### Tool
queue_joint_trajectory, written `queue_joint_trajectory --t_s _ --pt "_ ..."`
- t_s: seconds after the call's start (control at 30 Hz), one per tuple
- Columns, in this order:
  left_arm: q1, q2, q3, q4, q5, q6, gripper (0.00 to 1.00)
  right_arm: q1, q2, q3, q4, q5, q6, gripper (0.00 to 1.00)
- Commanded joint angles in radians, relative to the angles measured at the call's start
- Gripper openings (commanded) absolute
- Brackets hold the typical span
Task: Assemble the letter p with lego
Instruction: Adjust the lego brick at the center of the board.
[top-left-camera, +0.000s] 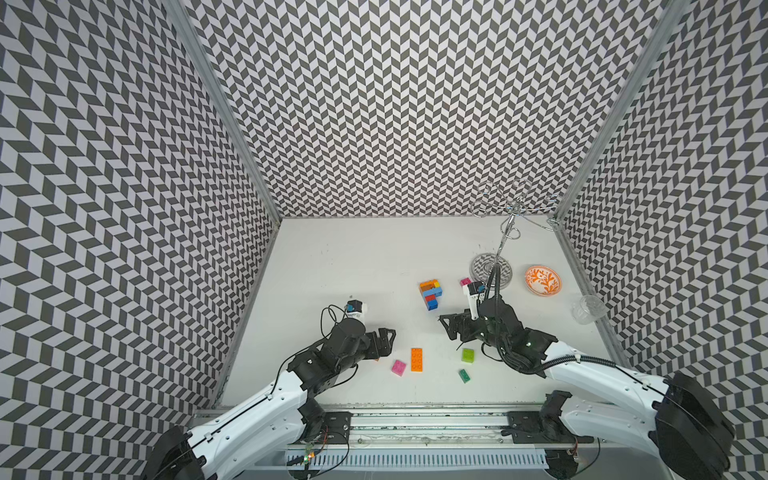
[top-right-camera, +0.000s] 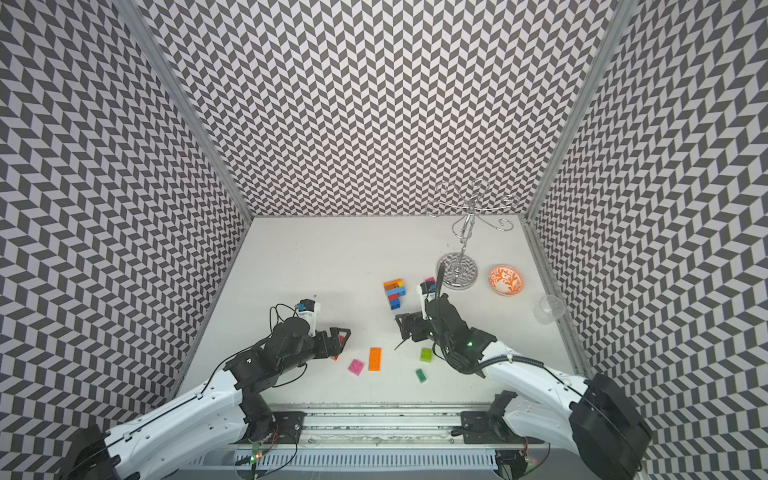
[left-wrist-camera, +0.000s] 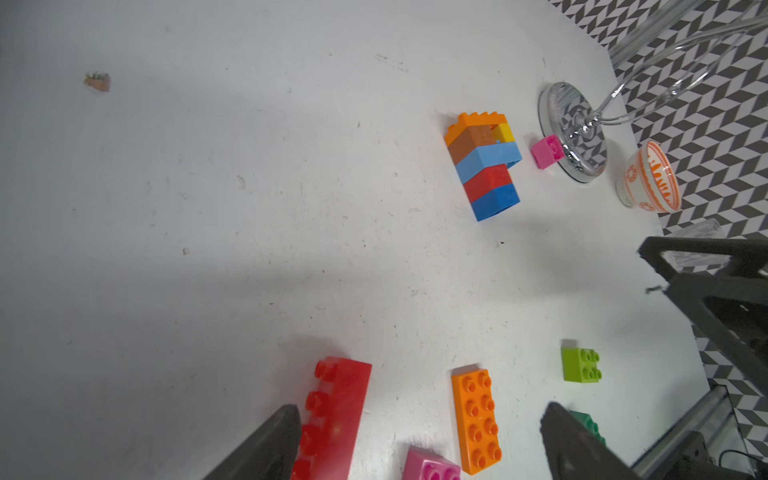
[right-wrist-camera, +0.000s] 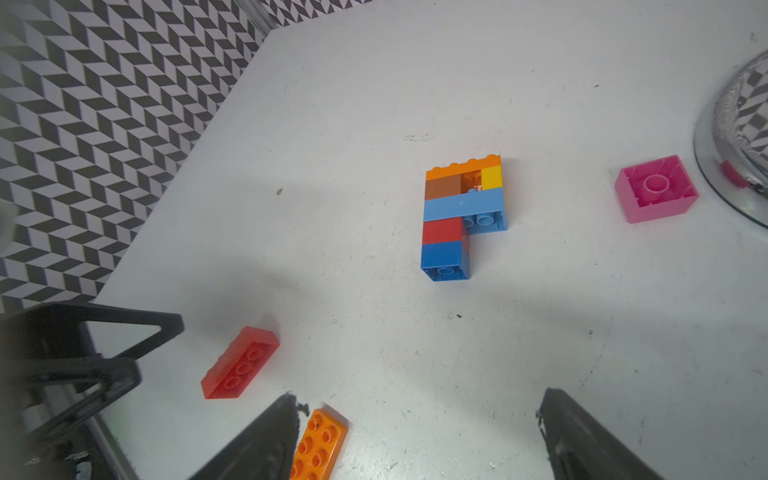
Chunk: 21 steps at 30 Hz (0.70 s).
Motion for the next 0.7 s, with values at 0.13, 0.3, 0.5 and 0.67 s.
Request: queue_joint_trajectory --t_s 0.13,0.3,0.5,0.67 --pt "-0.121 0.039 0.112 -0.068 -0.055 0.002 0.9 -0.066 -0.037 0.022 -0.049 0.042 0.064 0.88" --pt "-0.247 0.193 0.235 -0.148 -0.076 -0.033 0.89 -0.11 -0.082 0.016 -0.063 0.045 0.076 0.88" --pt "-0.398 0.44 0.394 -0.296 -0.187 -0.081 0.89 -0.145 -0.092 -0.01 -0.045 -0.007 0.084 0.86" --pt "-0.409 0.591 0.421 -0.274 -0.174 -0.092 0.88 -0.158 -0.108 -0.034 -0.031 -0.051 0.082 0.84"
